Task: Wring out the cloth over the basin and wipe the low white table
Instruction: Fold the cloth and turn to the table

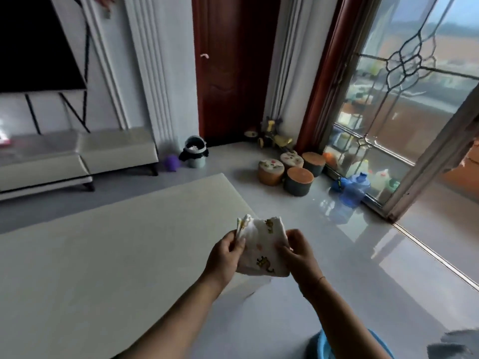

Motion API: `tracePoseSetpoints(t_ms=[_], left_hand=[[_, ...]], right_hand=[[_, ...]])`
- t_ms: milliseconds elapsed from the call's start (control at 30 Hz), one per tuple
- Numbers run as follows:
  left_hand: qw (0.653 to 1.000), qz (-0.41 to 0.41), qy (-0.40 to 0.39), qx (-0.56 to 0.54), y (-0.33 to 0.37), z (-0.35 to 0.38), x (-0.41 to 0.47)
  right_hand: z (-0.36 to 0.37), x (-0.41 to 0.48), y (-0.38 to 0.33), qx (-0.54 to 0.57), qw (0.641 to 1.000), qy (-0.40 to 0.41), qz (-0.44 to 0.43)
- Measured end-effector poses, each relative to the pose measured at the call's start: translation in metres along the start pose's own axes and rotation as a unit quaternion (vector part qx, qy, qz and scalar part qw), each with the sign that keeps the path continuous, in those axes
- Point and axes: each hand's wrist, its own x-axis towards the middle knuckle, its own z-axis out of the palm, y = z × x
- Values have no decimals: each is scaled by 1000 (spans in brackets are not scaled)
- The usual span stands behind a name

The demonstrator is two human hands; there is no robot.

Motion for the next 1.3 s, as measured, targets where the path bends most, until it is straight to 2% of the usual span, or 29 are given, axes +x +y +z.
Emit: tracePoseSetpoints(t_ms=[300,367,433,733,1033,1300], left_hand=[[985,-27,168,0,-33,-184,-83],[979,-31,203,-5,-52,-244,-114],[977,-38,208,-6,-58,-269,-128],[957,-81,279,-12,-128,-461,-248],[935,-127,331,-23,-192,-560,-298],[901,-218,374,-42,-268,-614,-301]], right_hand=[[185,-47,-46,38,982,-181,-24],[248,-76,-55,54,973,-223,-21],[273,-88,-57,66,972,-227,-17],[482,-204,-58,46,953,-299,11],[604,-249,-40,-22,929,-369,21],[706,-247,17,-95,897,-428,50]])
